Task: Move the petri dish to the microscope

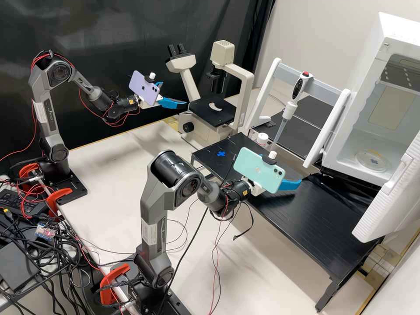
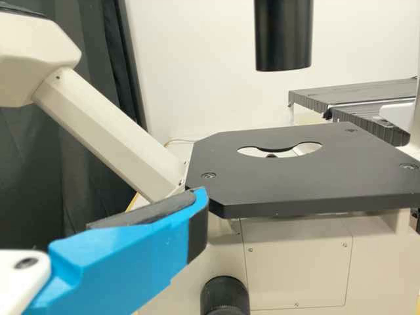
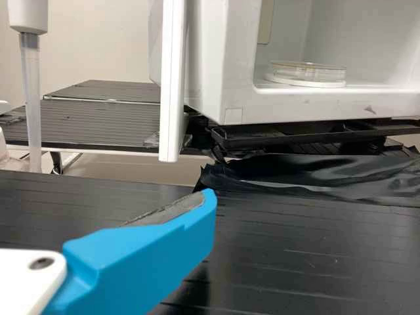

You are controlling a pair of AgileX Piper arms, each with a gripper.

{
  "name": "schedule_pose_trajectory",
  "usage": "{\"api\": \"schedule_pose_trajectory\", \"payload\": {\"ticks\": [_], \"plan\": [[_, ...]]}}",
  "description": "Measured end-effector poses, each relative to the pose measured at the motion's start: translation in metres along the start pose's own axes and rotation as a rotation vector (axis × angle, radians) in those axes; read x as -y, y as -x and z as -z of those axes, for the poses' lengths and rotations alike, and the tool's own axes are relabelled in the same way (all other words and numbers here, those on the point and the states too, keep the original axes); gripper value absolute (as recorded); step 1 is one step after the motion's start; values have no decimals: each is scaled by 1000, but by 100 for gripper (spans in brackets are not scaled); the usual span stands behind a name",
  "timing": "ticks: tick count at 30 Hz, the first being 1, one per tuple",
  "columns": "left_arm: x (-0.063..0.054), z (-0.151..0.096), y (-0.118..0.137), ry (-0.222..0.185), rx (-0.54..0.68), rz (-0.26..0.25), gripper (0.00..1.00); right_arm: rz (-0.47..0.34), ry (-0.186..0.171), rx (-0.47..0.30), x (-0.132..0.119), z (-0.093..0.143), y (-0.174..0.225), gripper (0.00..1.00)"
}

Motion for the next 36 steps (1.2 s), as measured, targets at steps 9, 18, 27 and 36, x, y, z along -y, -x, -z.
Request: {"api": "schedule_pose_trajectory", "payload": {"ticks": [9, 18, 27, 36], "plan": [[0, 0, 0, 0, 0, 0, 100, -6, 0, 9, -1, -3, 1, 100], [0, 0, 0, 0, 0, 0, 100, -111, -9, 56, -25, -34, 7, 100], [0, 0, 0, 0, 0, 0, 100, -225, -30, 106, -64, -63, -15, 100], [0, 0, 0, 0, 0, 0, 100, -268, -42, 120, -102, -65, -63, 100]]}}
